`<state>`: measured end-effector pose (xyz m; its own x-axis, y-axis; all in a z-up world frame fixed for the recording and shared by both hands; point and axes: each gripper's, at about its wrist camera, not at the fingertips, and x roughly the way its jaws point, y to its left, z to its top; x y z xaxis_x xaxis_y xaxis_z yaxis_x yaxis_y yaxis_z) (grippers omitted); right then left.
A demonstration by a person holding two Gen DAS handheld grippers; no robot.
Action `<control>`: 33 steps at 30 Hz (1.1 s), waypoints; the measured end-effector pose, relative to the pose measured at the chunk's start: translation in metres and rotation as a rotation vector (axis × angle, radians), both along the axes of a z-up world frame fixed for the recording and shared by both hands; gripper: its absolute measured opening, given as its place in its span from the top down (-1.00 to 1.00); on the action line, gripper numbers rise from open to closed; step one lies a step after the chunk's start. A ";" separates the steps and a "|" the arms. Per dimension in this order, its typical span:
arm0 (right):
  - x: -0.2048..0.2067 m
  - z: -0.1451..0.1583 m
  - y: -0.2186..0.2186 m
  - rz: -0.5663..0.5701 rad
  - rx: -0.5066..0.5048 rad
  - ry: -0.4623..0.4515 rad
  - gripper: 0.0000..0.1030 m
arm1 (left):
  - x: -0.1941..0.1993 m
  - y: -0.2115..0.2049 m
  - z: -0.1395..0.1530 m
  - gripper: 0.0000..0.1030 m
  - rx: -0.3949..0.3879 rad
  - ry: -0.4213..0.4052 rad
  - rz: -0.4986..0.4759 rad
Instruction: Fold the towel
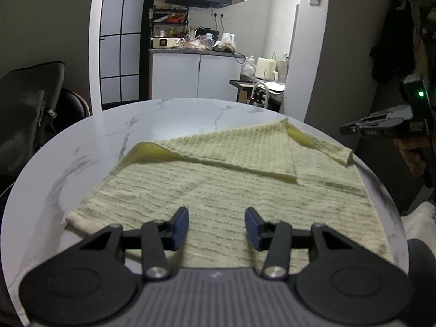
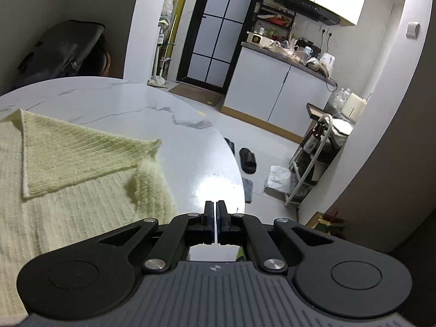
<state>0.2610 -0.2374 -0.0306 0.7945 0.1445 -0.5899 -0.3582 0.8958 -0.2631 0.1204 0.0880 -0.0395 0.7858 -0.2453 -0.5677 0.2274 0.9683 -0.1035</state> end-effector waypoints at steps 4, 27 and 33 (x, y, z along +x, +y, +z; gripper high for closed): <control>0.005 0.004 -0.002 -0.015 0.002 -0.017 0.97 | 0.000 0.000 0.000 0.05 -0.005 -0.001 0.002; -0.041 -0.004 0.017 0.194 0.050 0.078 0.47 | 0.005 -0.006 0.001 -0.06 0.005 0.002 0.019; -0.044 -0.013 0.021 0.196 0.042 0.103 0.23 | 0.006 0.002 0.003 -0.07 0.003 -0.001 0.012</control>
<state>0.2175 -0.2165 -0.0440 0.6847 0.3164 -0.6566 -0.5499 0.8155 -0.1804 0.1261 0.0901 -0.0369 0.7892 -0.2341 -0.5677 0.2160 0.9712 -0.1001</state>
